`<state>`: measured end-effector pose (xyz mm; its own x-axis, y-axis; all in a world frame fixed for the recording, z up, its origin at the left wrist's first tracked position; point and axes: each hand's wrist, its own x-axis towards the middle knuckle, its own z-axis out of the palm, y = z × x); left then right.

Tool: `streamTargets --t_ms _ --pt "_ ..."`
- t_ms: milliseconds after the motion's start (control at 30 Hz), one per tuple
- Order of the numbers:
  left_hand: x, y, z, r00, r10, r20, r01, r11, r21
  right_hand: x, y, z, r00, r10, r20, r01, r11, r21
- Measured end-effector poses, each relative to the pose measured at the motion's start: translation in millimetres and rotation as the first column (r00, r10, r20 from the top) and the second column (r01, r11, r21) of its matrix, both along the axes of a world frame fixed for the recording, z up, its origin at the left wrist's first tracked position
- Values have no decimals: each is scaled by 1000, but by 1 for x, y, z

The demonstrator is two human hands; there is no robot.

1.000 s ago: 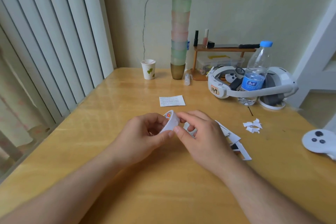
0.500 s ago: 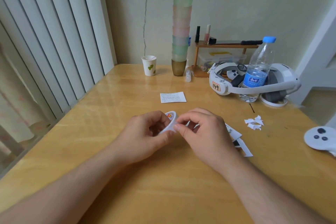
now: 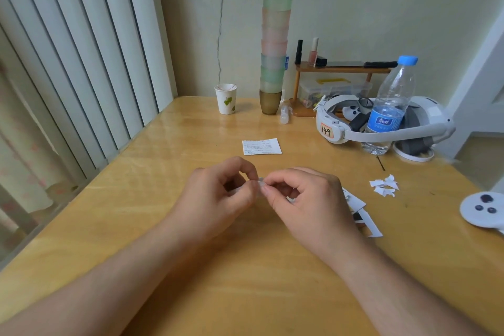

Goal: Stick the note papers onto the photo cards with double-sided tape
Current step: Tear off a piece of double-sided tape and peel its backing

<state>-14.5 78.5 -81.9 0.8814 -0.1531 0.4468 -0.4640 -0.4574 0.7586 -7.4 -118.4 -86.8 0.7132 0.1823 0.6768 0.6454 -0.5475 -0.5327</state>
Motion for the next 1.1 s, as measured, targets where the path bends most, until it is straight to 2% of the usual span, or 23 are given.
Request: streamTargets --t_ms 100,133,233,367,567,767,1100 --pt "-1 -1 0 999 8 33 -9 1000 30 -1 0 3 990 -8 -141 8 1000 -3" --pt "-1 -1 -1 999 14 42 -16 999 43 -1 0 3 990 -12 -140 9 1000 -22" --pt "0 -2 -3 998 26 56 -31 996 83 0 1 1 999 -22 -50 17 996 -90" --pt "1 -2 -3 999 23 48 -29 993 111 1 -1 0 999 -22 -39 17 992 -122" --pt "2 -3 -2 1000 17 16 -18 998 61 4 0 -2 1000 -9 22 10 997 -75" --pt "1 -4 -1 999 50 -1 -50 998 27 3 2 0 994 -89 59 92 995 -50" --pt "1 -4 2 997 76 29 -78 991 113 0 4 2 990 -71 -121 74 997 21"
